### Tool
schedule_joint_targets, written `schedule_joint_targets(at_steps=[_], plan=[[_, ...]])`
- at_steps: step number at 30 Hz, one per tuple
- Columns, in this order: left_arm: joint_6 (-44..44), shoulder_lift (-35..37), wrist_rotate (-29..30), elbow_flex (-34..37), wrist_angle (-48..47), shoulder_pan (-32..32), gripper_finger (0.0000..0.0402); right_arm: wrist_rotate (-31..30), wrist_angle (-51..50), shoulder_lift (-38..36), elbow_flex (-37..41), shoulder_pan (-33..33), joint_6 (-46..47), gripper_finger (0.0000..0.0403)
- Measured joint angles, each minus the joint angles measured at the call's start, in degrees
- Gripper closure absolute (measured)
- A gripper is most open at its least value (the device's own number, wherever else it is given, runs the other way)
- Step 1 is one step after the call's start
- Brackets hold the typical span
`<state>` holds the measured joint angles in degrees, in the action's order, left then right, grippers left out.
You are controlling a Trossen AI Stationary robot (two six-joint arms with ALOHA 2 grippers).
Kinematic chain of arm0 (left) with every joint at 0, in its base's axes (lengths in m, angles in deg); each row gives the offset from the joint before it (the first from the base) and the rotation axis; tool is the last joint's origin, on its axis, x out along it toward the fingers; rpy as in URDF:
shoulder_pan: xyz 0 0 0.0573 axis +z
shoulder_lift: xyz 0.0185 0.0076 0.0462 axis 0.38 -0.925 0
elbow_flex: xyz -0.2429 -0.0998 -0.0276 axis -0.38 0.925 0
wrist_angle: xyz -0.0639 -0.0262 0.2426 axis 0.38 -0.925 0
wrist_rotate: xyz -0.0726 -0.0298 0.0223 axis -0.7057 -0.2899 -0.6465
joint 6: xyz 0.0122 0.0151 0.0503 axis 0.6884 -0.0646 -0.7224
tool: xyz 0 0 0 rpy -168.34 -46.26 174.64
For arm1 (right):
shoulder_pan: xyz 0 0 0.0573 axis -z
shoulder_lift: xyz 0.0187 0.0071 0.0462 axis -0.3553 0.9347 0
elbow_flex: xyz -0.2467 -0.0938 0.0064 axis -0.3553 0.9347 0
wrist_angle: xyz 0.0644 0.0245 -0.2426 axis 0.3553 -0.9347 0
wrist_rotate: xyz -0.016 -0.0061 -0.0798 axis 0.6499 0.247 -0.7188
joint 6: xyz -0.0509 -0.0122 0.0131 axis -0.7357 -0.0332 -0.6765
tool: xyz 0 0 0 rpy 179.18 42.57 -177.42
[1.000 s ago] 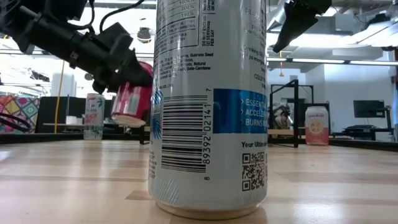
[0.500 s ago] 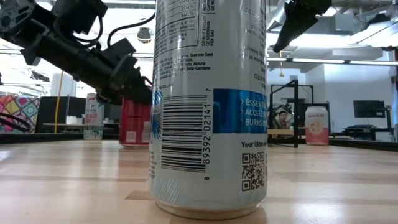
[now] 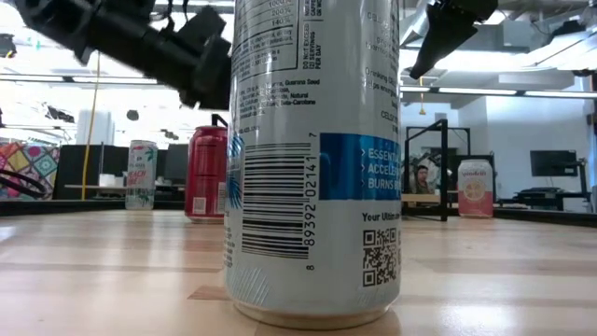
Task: Place canned beverage on shelf
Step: Put the top red black soda can on the shelf aligned with the other red black soda can
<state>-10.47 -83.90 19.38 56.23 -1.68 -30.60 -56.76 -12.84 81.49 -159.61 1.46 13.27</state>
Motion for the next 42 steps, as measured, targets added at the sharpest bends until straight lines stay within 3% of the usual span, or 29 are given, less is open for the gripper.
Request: schedule_joint_targets(at_steps=[2,4,8,11,13,16,22,32,42], plan=[[-4.4,1.1,0.8,-3.0,-2.8,0.0,0.0050,0.0,-0.1,0.0,0.0,0.0,0.0,0.0112],[-5.7,3.6,1.0,-7.2,-11.6,0.0,0.0050,0.0,-0.2,0.0,0.0,0.0,0.0,0.0112],[3.4,8.1,-1.6,-20.7,-45.3,3.0,0.0050,0.1,-0.4,0.0,0.0,0.0,0.0,0.0112],[11.8,8.6,-14.6,-31.2,-68.5,8.4,0.0049,0.0,-0.4,0.0,0.0,0.0,0.0,0.0112],[13.8,7.7,-23.9,-34.7,-75.8,11.4,0.0049,0.1,-0.3,0.0,0.0,0.4,0.0,0.0112],[9.8,6.5,-31.3,-35.5,-79.5,13.7,0.0049,0.1,0.0,0.0,0.0,0.8,0.0,0.0112],[0.7,2.6,-36.2,-35.5,-79.9,15.4,0.0049,0.1,0.3,0.0,0.0,0.6,0.4,0.0112],[-2.0,-7.2,-37.9,-35.5,-77.5,16.0,0.0049,0.2,0.0,0.0,0.0,0.6,0.4,0.0112],[-3.6,-11.5,-38.2,-35.5,-79.5,16.0,0.0049,0.2,-0.3,0.0,0.0,0.6,0.0,0.0112]])
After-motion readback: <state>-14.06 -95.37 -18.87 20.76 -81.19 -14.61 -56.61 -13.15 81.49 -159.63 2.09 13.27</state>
